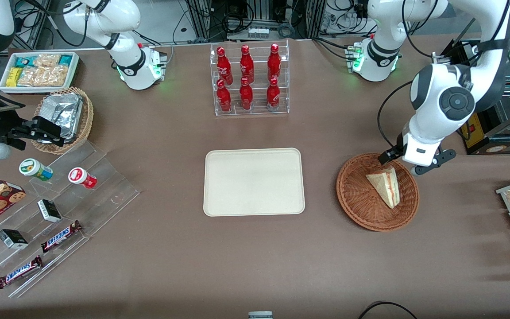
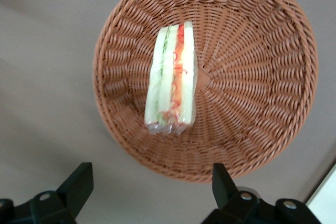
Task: Place sandwich from basket to tray
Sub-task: 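Lower the left gripper and close it on the wrapped sandwich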
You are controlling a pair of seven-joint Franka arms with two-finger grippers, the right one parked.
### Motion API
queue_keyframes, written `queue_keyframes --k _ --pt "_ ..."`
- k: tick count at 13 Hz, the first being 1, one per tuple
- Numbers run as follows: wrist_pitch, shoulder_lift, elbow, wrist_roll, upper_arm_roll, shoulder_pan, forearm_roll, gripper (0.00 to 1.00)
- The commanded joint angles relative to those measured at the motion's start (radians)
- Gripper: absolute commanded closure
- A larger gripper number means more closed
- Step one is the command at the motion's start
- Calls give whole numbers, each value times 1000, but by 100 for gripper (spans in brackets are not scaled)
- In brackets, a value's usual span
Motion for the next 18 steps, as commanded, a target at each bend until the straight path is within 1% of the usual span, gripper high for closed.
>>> queue_keyframes --k 1,2,3,4,5,10,12,13,15,16,18 --pt "77 43 3 -54 1 -2 13 0" --pt "97 60 3 -49 1 -2 16 0" --pt "107 77 3 -37 1 -2 51 0" --pt "108 88 3 -37 -1 -2 102 0" --pt "111 97 4 -37 -1 -1 116 0" --pt "196 140 0 -40 1 7 115 0" --pt "214 155 0 -40 1 8 115 1" --pt "217 161 0 -39 1 10 115 3" --pt "234 175 0 -39 1 10 115 10" --pt "236 181 -2 -39 1 10 115 17" --pt "231 181 -5 -39 2 10 115 47"
